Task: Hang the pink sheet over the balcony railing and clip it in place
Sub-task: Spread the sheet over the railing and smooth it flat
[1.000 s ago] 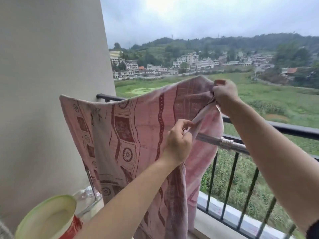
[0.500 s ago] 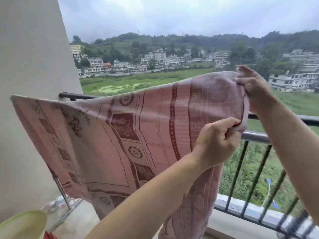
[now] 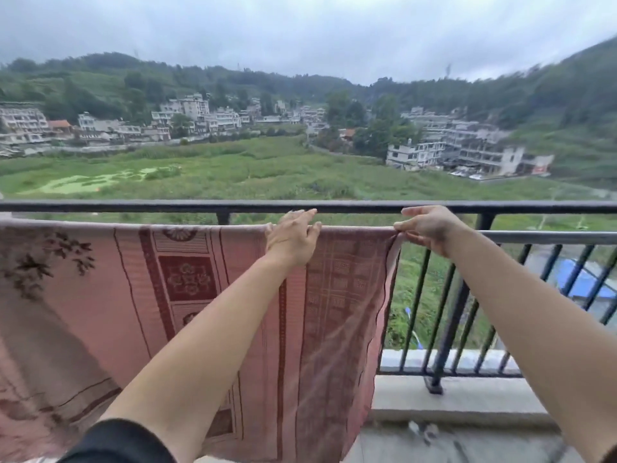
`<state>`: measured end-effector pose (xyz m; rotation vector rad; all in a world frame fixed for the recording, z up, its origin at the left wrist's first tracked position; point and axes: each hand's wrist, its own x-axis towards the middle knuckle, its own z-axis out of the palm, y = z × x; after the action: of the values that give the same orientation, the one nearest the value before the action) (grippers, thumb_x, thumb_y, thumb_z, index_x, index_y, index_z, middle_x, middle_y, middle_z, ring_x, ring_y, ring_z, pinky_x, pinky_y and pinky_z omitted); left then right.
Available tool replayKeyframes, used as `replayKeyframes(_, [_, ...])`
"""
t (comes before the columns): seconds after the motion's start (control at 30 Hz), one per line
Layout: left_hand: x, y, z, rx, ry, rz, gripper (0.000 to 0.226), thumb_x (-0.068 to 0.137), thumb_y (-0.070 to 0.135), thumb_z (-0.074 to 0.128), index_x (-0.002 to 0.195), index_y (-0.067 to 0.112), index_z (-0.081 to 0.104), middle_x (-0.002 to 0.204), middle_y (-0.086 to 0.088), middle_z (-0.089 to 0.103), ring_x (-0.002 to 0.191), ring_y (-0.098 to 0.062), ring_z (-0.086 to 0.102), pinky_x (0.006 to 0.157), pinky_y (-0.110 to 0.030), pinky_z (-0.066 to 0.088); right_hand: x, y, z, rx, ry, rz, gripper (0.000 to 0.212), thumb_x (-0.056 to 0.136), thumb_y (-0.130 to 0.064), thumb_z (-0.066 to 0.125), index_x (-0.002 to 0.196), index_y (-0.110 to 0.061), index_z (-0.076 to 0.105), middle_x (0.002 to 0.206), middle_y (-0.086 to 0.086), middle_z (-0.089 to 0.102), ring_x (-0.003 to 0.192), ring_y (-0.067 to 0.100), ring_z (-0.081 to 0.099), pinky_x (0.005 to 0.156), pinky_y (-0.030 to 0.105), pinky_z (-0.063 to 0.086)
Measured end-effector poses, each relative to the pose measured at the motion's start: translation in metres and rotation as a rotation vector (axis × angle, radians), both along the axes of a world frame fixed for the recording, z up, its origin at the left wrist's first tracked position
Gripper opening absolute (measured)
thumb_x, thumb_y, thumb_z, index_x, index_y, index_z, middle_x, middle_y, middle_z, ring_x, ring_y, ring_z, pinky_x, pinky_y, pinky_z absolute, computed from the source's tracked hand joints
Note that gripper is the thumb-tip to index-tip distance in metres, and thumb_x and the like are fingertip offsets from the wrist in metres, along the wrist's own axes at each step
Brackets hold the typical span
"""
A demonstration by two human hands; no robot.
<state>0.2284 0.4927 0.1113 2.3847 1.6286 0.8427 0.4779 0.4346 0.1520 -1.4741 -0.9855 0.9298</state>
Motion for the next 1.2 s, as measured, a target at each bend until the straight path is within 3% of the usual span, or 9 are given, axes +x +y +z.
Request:
replayKeyframes(0.17, [0.011, -0.002, -0.002, 0.062, -0.141, 0.093, 0.021, 0.094, 0.044, 0.058, 0.105, 0.035, 0.073, 0.107, 0.011, 0.073, 0.113, -0.016, 0.058, 0.111, -0.046, 0.02, 0.022, -0.003, 0.001, 0.016, -0.046, 0.072, 0.042, 0.083, 0.013, 0.068, 0.121, -0.002, 0.059, 0.116, 0.021, 0.064, 0.084, 0.02, 0.067, 0.056, 0.019, 0.056])
replayKeyframes(0.3, [0.035, -0.011, 0.005, 0.173, -0.284, 0.143, 0.015, 0.091, 0.032, 0.067, 0.098, 0.025, 0.078, 0.1, 0.006, 0.076, 0.104, -0.016, 0.066, 0.109, -0.038, 0.032, 0.033, 0.009, 0.0, 0.082, -0.346, 0.101, 0.029, 0.082, 0.0, 0.065, 0.109, -0.009, 0.068, 0.097, 0.01, 0.07, 0.074, 0.015, 0.064, 0.065, 0.026, 0.056])
replayKeyframes(0.43, [0.089, -0.016, 0.012, 0.262, -0.351, 0.04, 0.013, 0.087, 0.028, 0.071, 0.094, 0.02, 0.079, 0.096, 0.005, 0.076, 0.095, -0.012, 0.069, 0.096, -0.038, 0.051, 0.078, 0.01, 0.006, 0.235, -0.616, 0.065, 0.022, 0.082, -0.011, 0.065, 0.103, -0.013, 0.071, 0.095, 0.003, 0.071, 0.089, 0.017, 0.066, 0.083, 0.033, 0.057])
replayKeyframes(0.63, [0.219, -0.034, 0.03, 0.392, -0.404, -0.111, 0.013, 0.088, 0.024, 0.07, 0.095, 0.016, 0.078, 0.095, 0.005, 0.076, 0.088, -0.009, 0.07, 0.082, -0.033, 0.057, 0.192, 0.01, 0.007, 0.393, -0.474, 0.006, 0.032, 0.097, -0.001, 0.042, 0.113, -0.015, 0.066, 0.087, -0.008, 0.058, 0.066, 0.01, 0.05, 0.057, 0.025, 0.044])
replayKeyframes(0.8, [0.304, -0.051, 0.046, 0.532, -0.427, -0.203, 0.013, 0.09, 0.023, 0.067, 0.096, 0.015, 0.077, 0.094, 0.004, 0.076, 0.083, -0.01, 0.07, 0.073, -0.032, 0.058, 0.278, -0.005, 0.008, 0.586, -0.376, -0.309, 0.039, 0.097, 0.0, 0.034, 0.114, -0.014, 0.066, 0.076, -0.007, 0.053, 0.044, 0.0, 0.038, 0.04, 0.013, 0.028])
replayKeyframes(0.87, [0.325, -0.049, 0.04, 0.383, -0.288, -0.222, 0.02, 0.094, 0.033, 0.061, 0.093, 0.019, 0.076, 0.089, 0.006, 0.075, 0.082, -0.013, 0.069, 0.073, -0.035, 0.057, 0.301, -0.019, 0.005, 0.539, -0.54, -0.382, 0.041, 0.091, 0.004, 0.036, 0.113, -0.013, 0.067, 0.087, 0.001, 0.061, 0.059, -0.003, 0.049, 0.052, 0.01, 0.037])
replayKeyframes(1.0, [0.341, -0.04, 0.016, -0.078, 0.213, -0.192, 0.057, 0.094, 0.066, 0.036, 0.082, 0.021, 0.069, 0.074, 0.005, 0.068, 0.075, -0.019, 0.065, 0.066, -0.034, 0.051, 0.329, -0.037, -0.019, 0.181, -0.851, -0.249, 0.034, 0.09, 0.0, 0.052, 0.119, -0.012, 0.066, 0.113, 0.011, 0.07, 0.102, 0.025, 0.062, 0.089, 0.028, 0.046])
replayKeyframes(1.1, [0.334, -0.036, 0.011, -0.017, 0.076, -0.275, 0.033, 0.093, 0.057, 0.052, 0.098, 0.032, 0.073, 0.087, 0.016, 0.07, 0.085, -0.009, 0.065, 0.075, -0.03, 0.053, 0.329, -0.048, -0.029, 0.261, -0.794, -0.345, 0.031, 0.092, -0.015, 0.062, 0.122, -0.01, 0.064, 0.116, 0.01, 0.068, 0.108, 0.024, 0.061, 0.086, 0.022, 0.038])
replayKeyframes(1.2, [0.326, -0.04, 0.012, -0.043, -0.139, -0.379, 0.017, 0.089, 0.03, 0.069, 0.103, 0.023, 0.076, 0.091, 0.013, 0.071, 0.083, 0.002, 0.063, 0.081, -0.016, 0.052, 0.312, -0.058, -0.047, 0.407, -0.774, -0.437, 0.034, 0.091, -0.017, 0.065, 0.122, -0.006, 0.06, 0.122, 0.012, 0.059, 0.113, 0.025, 0.056, 0.093, 0.02, 0.04])
